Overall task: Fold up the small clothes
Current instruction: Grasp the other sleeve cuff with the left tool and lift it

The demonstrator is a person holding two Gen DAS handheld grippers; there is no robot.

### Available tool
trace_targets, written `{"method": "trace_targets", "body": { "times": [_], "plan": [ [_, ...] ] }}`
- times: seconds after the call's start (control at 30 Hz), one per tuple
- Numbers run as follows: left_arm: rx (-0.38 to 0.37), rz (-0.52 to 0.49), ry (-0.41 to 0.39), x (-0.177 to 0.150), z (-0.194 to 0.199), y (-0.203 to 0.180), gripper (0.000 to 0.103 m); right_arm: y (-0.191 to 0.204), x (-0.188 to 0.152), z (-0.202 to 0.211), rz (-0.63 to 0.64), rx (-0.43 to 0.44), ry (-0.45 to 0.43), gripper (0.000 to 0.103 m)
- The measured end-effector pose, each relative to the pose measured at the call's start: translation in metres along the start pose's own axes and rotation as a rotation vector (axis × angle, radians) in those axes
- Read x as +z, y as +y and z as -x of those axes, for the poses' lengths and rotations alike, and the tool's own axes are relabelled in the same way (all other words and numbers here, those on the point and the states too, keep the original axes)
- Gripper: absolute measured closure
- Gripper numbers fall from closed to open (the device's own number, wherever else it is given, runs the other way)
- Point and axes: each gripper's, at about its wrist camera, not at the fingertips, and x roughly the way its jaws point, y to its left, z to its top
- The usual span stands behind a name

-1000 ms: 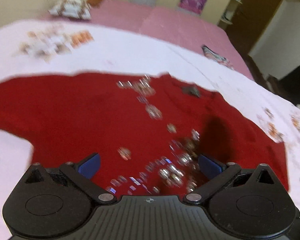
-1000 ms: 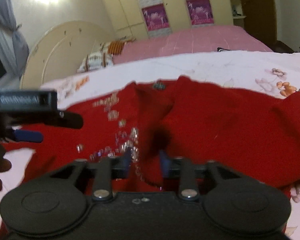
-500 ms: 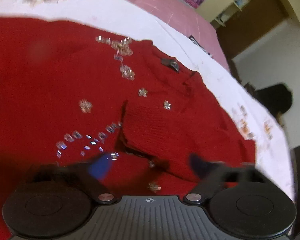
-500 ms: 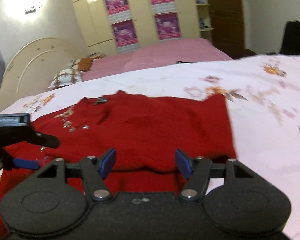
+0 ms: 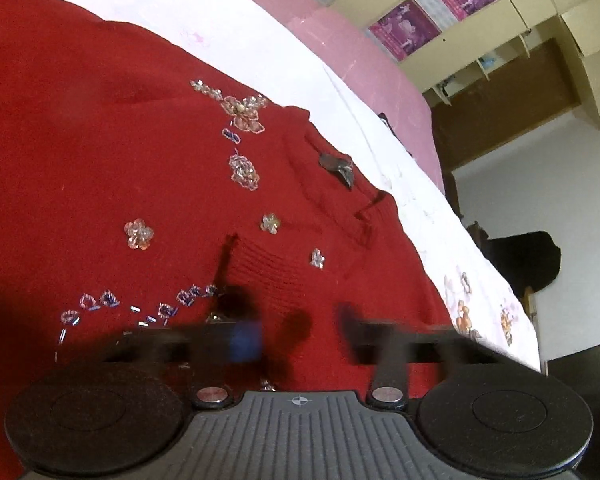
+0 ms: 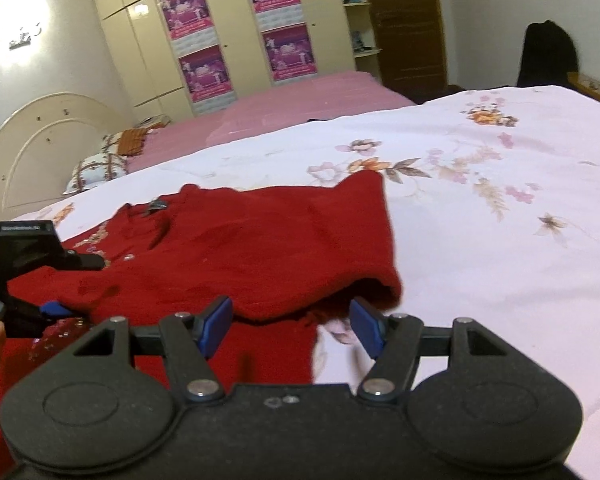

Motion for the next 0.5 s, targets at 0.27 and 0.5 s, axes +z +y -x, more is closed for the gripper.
{"method": "trace_targets", "body": {
  "times": [0.27, 0.5],
  "plan": [
    [-0.081, -0.098, -0.068, 0.022, 0.029, -0.011, 0.098, 0.003, -0.006, -0.019, 0.051, -0.17, 0.027, 0.039],
    [-0.088, -0.095, -0.18, 0.079, 0.073, 0.016, 0.098, 0.008, -0.002, -0.037, 0.012, -0.184, 0.047, 0.039]
  ]
}}
